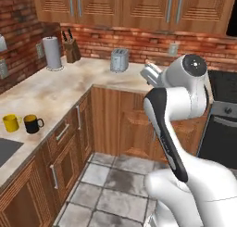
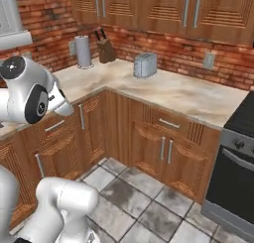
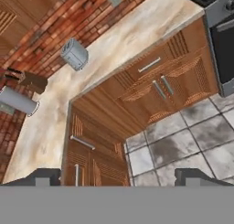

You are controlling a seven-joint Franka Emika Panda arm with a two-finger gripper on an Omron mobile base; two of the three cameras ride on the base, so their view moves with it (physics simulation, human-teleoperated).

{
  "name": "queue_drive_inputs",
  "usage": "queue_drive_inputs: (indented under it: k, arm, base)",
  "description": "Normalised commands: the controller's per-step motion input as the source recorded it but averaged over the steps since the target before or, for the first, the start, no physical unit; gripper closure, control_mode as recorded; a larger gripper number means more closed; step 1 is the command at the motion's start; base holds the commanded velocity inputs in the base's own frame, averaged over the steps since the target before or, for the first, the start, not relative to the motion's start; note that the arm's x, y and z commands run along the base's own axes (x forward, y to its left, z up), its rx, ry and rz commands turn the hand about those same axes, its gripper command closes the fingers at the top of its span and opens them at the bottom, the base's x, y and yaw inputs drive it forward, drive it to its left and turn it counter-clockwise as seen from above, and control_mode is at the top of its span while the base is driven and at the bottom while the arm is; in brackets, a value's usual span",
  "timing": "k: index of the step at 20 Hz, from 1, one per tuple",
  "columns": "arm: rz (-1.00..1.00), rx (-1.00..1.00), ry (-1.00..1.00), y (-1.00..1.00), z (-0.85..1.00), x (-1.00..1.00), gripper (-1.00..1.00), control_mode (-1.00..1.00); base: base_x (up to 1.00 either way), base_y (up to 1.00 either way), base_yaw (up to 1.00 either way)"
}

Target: Clear the mugs and bowl far away from the sink.

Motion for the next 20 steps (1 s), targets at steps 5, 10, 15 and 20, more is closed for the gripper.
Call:
queue_drive_inputs:
  k: [5, 10, 15, 20]
  arm:
    - [0.00, 0.00, 0.00, 0.00, 0.00, 0.00, -1.00, 1.00]
    - [0.00, 0.00, 0.00, 0.00, 0.00, 0.00, -1.00, 1.00]
    - [0.00, 0.00, 0.00, 0.00, 0.00, 0.00, -1.00, 1.00]
    - [0.00, 0.00, 0.00, 0.00, 0.00, 0.00, -1.00, 1.00]
  base:
    - [1.00, -0.16, 0.68]
    - [1.00, -0.16, 0.69]
    - [0.62, -0.14, 0.80]
    - [0.13, -0.09, 0.89]
